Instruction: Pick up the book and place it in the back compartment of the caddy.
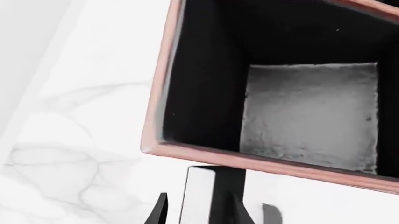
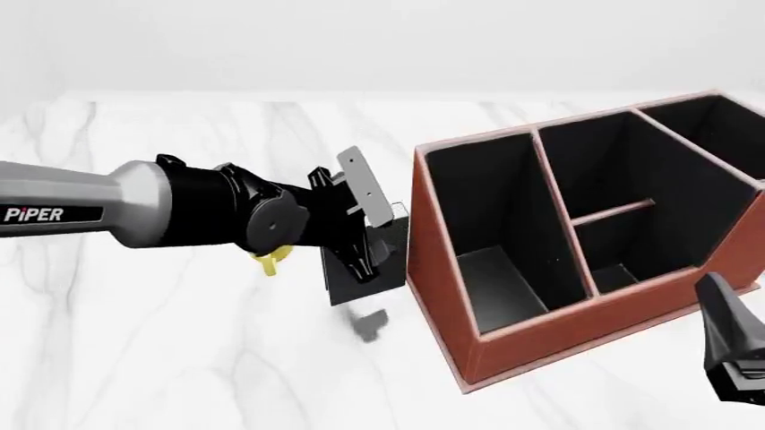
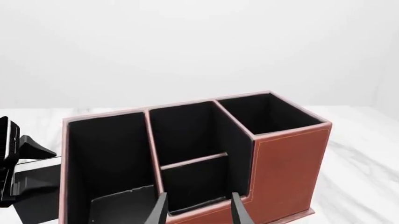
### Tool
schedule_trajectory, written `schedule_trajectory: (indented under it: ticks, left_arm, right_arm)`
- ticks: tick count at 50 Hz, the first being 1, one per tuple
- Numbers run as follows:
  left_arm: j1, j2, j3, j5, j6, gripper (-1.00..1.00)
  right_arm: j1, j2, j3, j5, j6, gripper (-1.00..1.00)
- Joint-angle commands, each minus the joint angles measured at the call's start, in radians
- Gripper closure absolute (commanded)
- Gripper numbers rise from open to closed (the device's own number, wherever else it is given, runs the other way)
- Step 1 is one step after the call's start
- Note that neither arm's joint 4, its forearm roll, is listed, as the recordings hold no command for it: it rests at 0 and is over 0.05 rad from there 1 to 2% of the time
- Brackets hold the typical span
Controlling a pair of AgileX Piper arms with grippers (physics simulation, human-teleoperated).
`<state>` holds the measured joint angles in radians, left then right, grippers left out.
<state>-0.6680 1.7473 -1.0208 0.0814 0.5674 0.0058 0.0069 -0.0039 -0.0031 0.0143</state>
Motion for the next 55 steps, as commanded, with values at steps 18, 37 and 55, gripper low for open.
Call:
schedule_trajectory:
  ticks: [18,37,55]
  left_arm:
    - [-0.018,-0.006,0.037,-0.025,-0.115,1.0]
    - [-0.024,-0.112,0.025,0.081,-0.142,1.0]
    - [0.004,-0.293,-0.237,0.386,-0.123,1.0]
  right_arm:
    - [-0.001,-0.001,0.0,0.0,0.004,-1.0]
    - [0.0,-0.004,-0.003,0.002,0.004,-1.0]
    - [0.001,-0.006,-0.006,0.001,-0.002,-1.0]
